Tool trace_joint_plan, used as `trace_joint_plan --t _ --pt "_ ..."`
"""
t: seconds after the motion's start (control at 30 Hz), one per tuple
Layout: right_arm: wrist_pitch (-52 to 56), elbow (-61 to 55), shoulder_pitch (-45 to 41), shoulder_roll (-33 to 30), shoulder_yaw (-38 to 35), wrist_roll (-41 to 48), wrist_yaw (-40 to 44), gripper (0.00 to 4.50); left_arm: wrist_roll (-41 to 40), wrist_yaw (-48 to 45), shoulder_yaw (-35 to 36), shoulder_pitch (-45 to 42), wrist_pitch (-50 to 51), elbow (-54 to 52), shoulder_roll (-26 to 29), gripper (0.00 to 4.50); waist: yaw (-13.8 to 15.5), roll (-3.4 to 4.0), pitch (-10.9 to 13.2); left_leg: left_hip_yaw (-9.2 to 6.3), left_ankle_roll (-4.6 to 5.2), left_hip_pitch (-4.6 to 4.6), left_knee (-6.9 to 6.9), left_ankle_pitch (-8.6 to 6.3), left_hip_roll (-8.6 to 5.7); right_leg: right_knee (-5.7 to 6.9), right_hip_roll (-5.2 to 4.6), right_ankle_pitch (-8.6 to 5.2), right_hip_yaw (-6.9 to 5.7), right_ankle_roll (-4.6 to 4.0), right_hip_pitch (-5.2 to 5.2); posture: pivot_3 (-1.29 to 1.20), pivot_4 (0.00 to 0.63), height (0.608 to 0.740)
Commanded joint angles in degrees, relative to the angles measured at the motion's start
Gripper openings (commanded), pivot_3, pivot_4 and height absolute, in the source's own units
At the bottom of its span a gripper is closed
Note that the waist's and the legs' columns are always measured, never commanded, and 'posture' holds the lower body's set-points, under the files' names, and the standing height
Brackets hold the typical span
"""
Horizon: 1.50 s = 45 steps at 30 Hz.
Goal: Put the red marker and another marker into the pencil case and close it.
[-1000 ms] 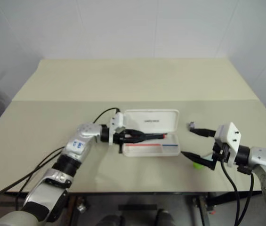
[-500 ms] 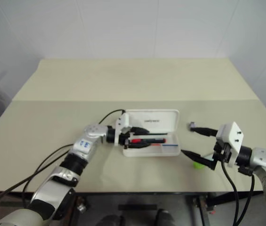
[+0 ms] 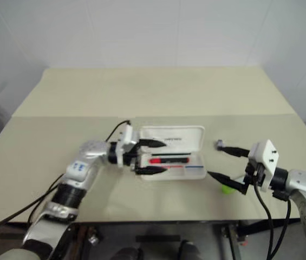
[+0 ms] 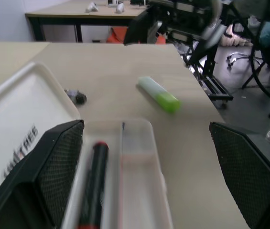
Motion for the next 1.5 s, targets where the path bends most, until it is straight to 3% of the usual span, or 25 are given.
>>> trace_joint_plan --t 0.03,0.27,0.37,0.57,0.77,1.1,1.3,1.5 --pt "0.17 1.55 1.75 -1.72 -3.34 0.06 0.91 4.5 -3.84 -2.06 4.97 3.18 1.21 -5.94 5.47 4.47 0.16 0.01 0.01 0.0 0.0 0.01 0.01 0.0 0.01 0.01 0.01 0.0 0.0 -0.01 0.01 0.0 0.15 0.74" --pt "0.28 4.57 8.67 -5.33 -6.83 -2.15 2.34 4.5 -9.78 -4.63 12.61 13.3 6.13 -12.55 16.73 4.47 0.32 0.03 0.01 0.0 0.02 0.02 -0.01 -0.05 0.04 -0.03 0.0 -0.04 0.01 -0.07 0.02 0.0 0.15 0.74" --pt "0.8 5.48 10.09 -5.4 -8.17 -2.98 0.84 4.5 -9.98 -3.05 14.0 15.92 5.68 -14.27 17.69 4.47 0.41 0.03 0.01 0.0 0.03 0.01 0.03 -0.06 0.05 -0.02 0.0 -0.04 0.01 -0.07 0.03 0.0 0.15 0.74" --pt "-5.98 6.4 13.38 -8.04 -6.11 -7.5 7.44 4.5 -11.01 -0.56 14.25 17.51 5.01 -16.8 15.97 4.47 0.35 0.04 0.01 0.04 0.0 0.05 0.01 -0.08 0.09 -0.01 0.02 -0.04 0.02 -0.08 0.04 0.0 0.15 0.74" --pt "-10.59 16.07 3.75 -11.18 -0.79 -10.29 13.51 4.5 -11.38 0.67 14.22 17.93 4.97 -17.7 15.5 4.47 -0.91 0.03 0.02 0.17 0.01 0.12 0.06 -0.09 0.15 0.01 0.09 -0.01 0.11 -0.08 0.06 0.0 0.15 0.74" --pt "-26.28 43.87 -24.82 -10.62 16.43 -20.37 29.89 4.5 -12.91 3.44 16.74 22.73 5.67 -22.51 16.55 4.47 -1.79 0.11 0.06 0.29 -0.24 0.2 0.04 -0.2 0.59 0.02 0.5 -0.02 0.2 -0.25 -0.01 0.0 0.15 0.74" --pt "-33.07 55.79 -36.65 -10.29 29.7 -21.22 30.64 4.5 -13.7 4.82 18.61 24.86 6.44 -25.08 17.42 4.47 -1.64 0.17 0.1 0.34 -0.28 0.14 0.05 -0.24 0.64 -0.02 0.49 -0.03 0.22 -0.28 -0.07 0.0 0.15 0.74" --pt "-39.2 63.33 -43.31 -10.24 40.99 -20.39 30.64 4.5 -14.97 6.58 21.02 28.29 7.29 -28.44 18.69 4.47 -1.98 0.17 0.1 0.35 -0.32 0.17 0.04 -0.28 0.75 -0.02 0.56 -0.06 0.22 -0.32 -0.07 0.0 0.15 0.74"
